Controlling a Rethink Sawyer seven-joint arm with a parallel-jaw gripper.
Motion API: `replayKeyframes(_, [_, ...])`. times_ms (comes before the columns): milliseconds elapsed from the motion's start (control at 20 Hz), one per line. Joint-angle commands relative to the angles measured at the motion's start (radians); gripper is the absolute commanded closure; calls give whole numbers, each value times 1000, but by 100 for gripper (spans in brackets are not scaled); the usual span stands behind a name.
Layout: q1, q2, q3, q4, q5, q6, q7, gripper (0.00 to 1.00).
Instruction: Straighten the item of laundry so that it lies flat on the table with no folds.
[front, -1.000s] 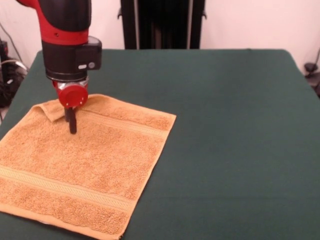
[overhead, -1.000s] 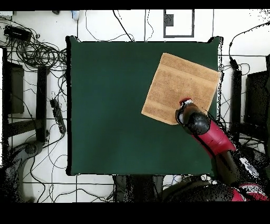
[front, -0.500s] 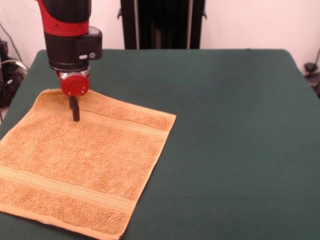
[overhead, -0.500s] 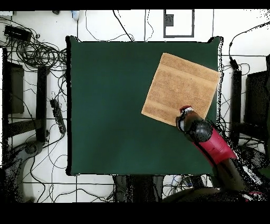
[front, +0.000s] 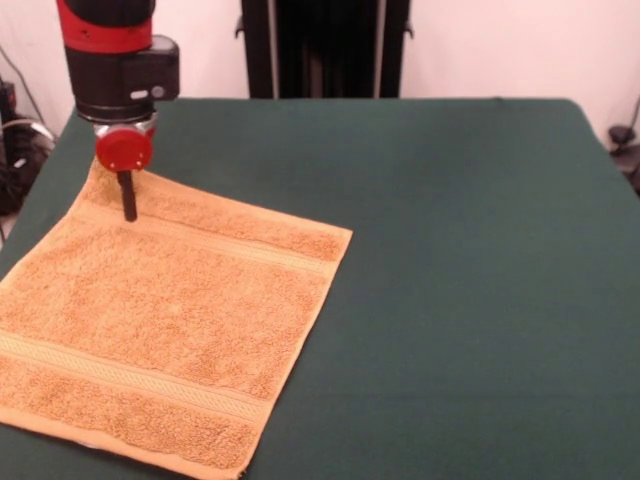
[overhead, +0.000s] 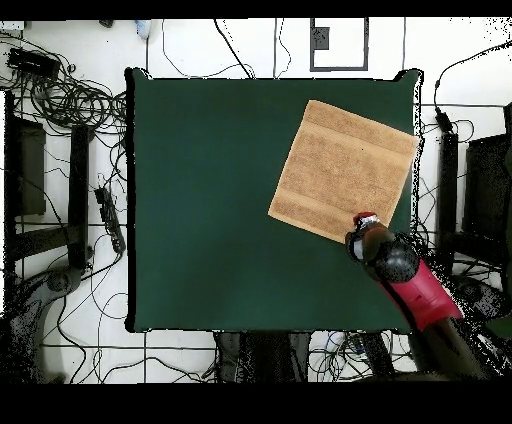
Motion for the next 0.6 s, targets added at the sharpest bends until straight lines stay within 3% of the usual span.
replayKeyframes(50, [32, 20, 1, -43, -34, 108, 50, 0])
replayKeyframes(200, [36, 45, -39, -172, -37, 221, -7, 0])
replayKeyframes(600, [19, 248, -60, -719, -117, 585, -123, 0])
